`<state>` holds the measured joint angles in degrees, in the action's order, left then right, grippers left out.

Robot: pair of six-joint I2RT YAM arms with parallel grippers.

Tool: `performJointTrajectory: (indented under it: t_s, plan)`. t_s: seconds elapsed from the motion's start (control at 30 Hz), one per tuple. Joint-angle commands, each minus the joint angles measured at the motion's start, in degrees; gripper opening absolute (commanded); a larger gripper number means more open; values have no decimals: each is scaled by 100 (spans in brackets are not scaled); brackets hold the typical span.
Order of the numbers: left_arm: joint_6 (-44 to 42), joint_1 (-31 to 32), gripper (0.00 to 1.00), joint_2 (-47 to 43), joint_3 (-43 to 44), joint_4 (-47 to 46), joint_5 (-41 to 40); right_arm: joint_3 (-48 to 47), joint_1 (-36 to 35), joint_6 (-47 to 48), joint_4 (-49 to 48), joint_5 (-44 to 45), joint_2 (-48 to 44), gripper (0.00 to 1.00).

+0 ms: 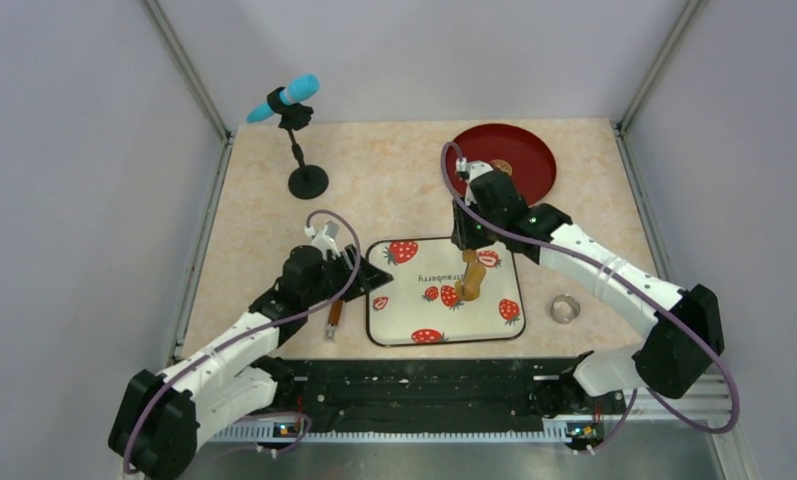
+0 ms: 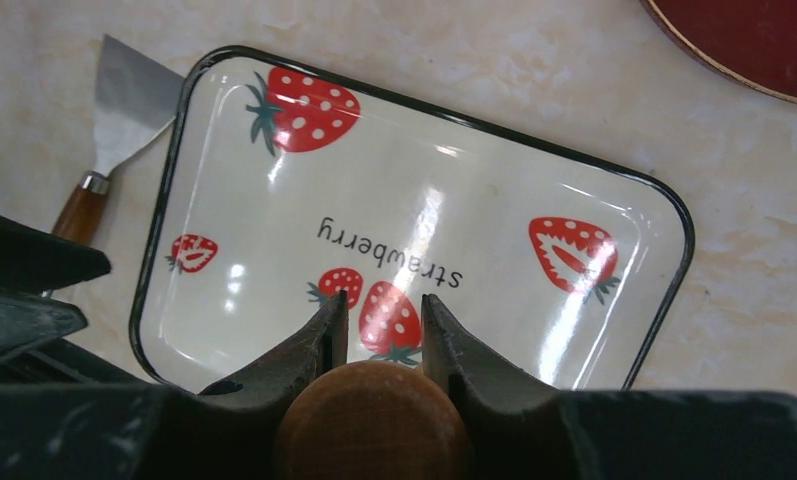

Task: Roll out the dumpling wrappers from the dough

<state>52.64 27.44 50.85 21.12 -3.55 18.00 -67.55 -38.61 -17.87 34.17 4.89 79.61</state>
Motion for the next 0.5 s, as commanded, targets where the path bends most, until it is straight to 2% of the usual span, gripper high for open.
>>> performJointTrajectory:
  t_s: [0.0, 0.23, 0.47]
  plan:
    - [313, 376, 57, 745, 395, -1199, 484, 212, 0, -364, -1096, -458, -614, 0]
    - [745, 1015, 56, 2170, 1071, -2479, 637, 592, 18, -792, -1666, -781, -1023, 0]
    - [851, 1372, 51, 2849, 1517, -2795, 601, 618, 130, -1054, -1804, -716, -1062, 0]
